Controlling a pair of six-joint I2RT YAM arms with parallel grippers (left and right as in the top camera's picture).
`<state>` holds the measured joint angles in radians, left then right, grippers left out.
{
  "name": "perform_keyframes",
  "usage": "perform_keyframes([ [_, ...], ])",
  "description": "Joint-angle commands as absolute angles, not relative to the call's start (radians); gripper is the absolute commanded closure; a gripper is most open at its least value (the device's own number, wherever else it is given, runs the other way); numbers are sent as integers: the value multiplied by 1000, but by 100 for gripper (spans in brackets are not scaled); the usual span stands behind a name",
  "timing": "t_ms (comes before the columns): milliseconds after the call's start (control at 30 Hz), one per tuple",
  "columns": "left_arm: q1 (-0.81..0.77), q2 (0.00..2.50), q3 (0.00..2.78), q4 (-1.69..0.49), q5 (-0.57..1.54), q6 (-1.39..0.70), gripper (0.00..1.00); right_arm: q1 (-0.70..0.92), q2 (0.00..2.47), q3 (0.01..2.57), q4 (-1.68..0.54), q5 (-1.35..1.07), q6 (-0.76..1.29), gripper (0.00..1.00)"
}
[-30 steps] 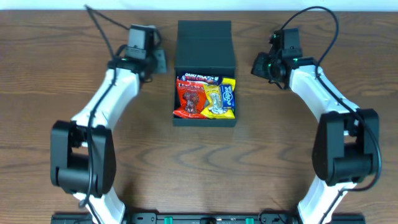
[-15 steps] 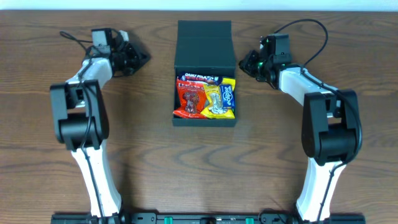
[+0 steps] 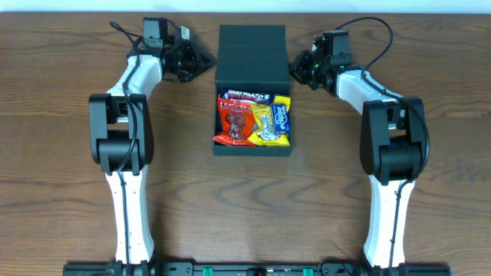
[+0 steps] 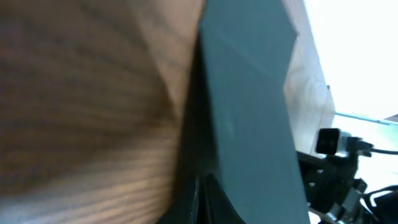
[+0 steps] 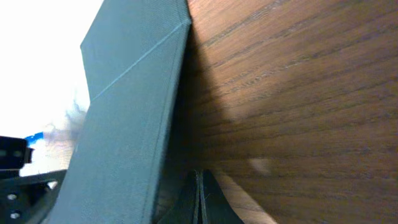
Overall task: Pack container
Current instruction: 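Push the lid forward with both grippers to close the box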
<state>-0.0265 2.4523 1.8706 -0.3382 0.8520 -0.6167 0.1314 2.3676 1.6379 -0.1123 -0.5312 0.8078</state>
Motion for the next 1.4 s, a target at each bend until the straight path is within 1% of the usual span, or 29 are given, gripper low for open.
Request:
perform_keyframes([
  [0, -17, 2482, 1885, -371, 823, -606, 94, 132, 2375, 1658, -119, -550, 818, 98],
  [300, -50, 2482, 1885, -362, 839, -598, 94, 132, 2375, 1658, -117, -611, 763, 99],
  [467, -76, 2482, 1885, -321, 914, -553, 94, 130, 2375, 1658, -83, -680, 653, 98],
  [533, -80, 2482, 1886, -291, 959, -553, 94, 125, 2375, 1658, -51, -736, 618, 98],
  [800, -63, 2469, 1935, -283, 1091, -487, 94, 79, 2373, 1659, 130, -998, 620, 99],
  [967, -62, 2398, 1954, -287, 1097, -387, 94, 66, 2347, 1659, 201, -1109, 619, 99],
  [1100, -58, 2326, 1954, -311, 1096, -314, 94, 65, 2283, 1659, 202, -1121, 564, 98],
  [1233, -59, 2253, 1954, -370, 1089, -214, 94, 67, 2200, 1659, 197, -1139, 508, 98],
  [1367, -57, 2165, 1954, -451, 1068, -90, 94, 67, 2132, 1659, 190, -1210, 469, 98],
])
